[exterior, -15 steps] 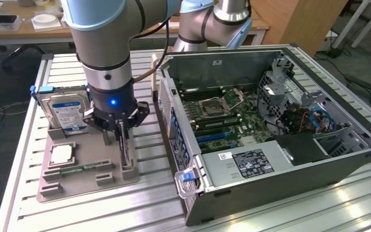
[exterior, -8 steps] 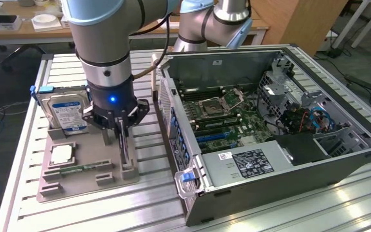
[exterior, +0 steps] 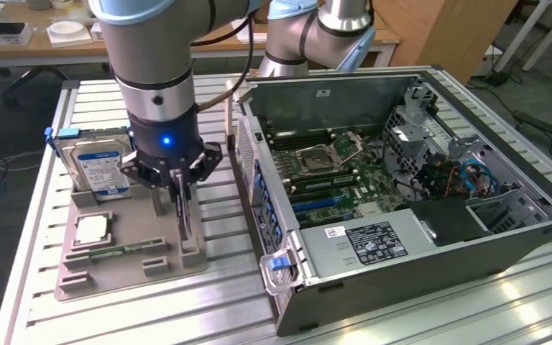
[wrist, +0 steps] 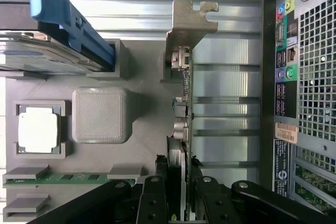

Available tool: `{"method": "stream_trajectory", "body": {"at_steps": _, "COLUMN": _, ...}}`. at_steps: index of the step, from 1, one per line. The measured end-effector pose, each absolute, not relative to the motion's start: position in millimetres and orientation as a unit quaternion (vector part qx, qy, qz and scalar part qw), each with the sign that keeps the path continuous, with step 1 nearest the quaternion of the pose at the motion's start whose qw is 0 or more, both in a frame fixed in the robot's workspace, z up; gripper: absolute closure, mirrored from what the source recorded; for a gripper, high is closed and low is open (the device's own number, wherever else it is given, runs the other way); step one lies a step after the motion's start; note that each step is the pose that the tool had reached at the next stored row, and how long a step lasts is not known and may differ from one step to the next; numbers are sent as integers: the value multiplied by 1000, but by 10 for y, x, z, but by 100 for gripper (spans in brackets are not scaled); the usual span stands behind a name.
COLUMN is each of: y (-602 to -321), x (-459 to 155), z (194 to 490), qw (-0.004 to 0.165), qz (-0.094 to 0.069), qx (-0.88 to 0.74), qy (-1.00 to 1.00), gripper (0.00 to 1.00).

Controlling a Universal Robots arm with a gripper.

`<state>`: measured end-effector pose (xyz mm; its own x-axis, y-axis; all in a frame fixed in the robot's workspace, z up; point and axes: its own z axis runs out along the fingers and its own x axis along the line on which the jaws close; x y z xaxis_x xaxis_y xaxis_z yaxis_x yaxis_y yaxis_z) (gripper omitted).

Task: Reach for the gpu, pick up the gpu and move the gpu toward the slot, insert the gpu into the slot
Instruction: 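Pick up the gpu and move the gpu toward the slot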

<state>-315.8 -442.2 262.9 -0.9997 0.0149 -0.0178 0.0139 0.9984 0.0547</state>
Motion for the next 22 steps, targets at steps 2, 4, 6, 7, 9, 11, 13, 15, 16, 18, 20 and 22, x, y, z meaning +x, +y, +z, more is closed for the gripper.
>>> {"method": "stream_trajectory", "body": {"at_steps": 2, "y": -4422, "x": -3158, "z": 2654, "qw": 9, "qz": 27, "qx": 7, "qy": 1000, "gripper": 74}}
{"method": "stream_trajectory", "body": {"at_steps": 4, "y": -4422, "x": -3156, "z": 2671, "qw": 9, "qz": 27, "qx": 7, "qy": 1000, "gripper": 74}}
{"method": "stream_trajectory", "body": {"at_steps": 6, "y": -4421, "x": -3153, "z": 2680, "qw": 9, "qz": 27, "qx": 7, "qy": 1000, "gripper": 74}}
{"method": "stream_trajectory", "body": {"at_steps": 7, "y": -4421, "x": -3153, "z": 2683, "qw": 9, "qz": 27, "qx": 7, "qy": 1000, "gripper": 74}}
{"method": "stream_trajectory", "body": {"at_steps": 9, "y": -4422, "x": -3153, "z": 2693, "qw": 9, "qz": 27, "qx": 7, "qy": 1000, "gripper": 74}}
{"method": "stream_trajectory", "body": {"at_steps": 11, "y": -4422, "x": -3152, "z": 2700, "qw": 9, "qz": 27, "qx": 7, "qy": 1000, "gripper": 74}}
{"method": "stream_trajectory", "body": {"at_steps": 13, "y": -4422, "x": -3152, "z": 2712, "qw": 9, "qz": 27, "qx": 7, "qy": 1000, "gripper": 74}}
{"method": "stream_trajectory", "body": {"at_steps": 15, "y": -4422, "x": -3150, "z": 2724, "qw": 9, "qz": 27, "qx": 7, "qy": 1000, "gripper": 74}}
{"method": "stream_trajectory", "body": {"at_steps": 16, "y": -4422, "x": -3147, "z": 2730, "qw": 9, "qz": 27, "qx": 7, "qy": 1000, "gripper": 74}}
{"method": "stream_trajectory", "body": {"at_steps": 18, "y": -4422, "x": -3143, "z": 2744, "qw": 9, "qz": 27, "qx": 7, "qy": 1000, "gripper": 74}}
{"method": "stream_trajectory", "body": {"at_steps": 20, "y": -4421, "x": -3143, "z": 2760, "qw": 9, "qz": 27, "qx": 7, "qy": 1000, "gripper": 74}}
{"method": "stream_trajectory", "body": {"at_steps": 22, "y": -4422, "x": -3143, "z": 2777, "qw": 9, "qz": 27, "qx": 7, "qy": 1000, "gripper": 74}}
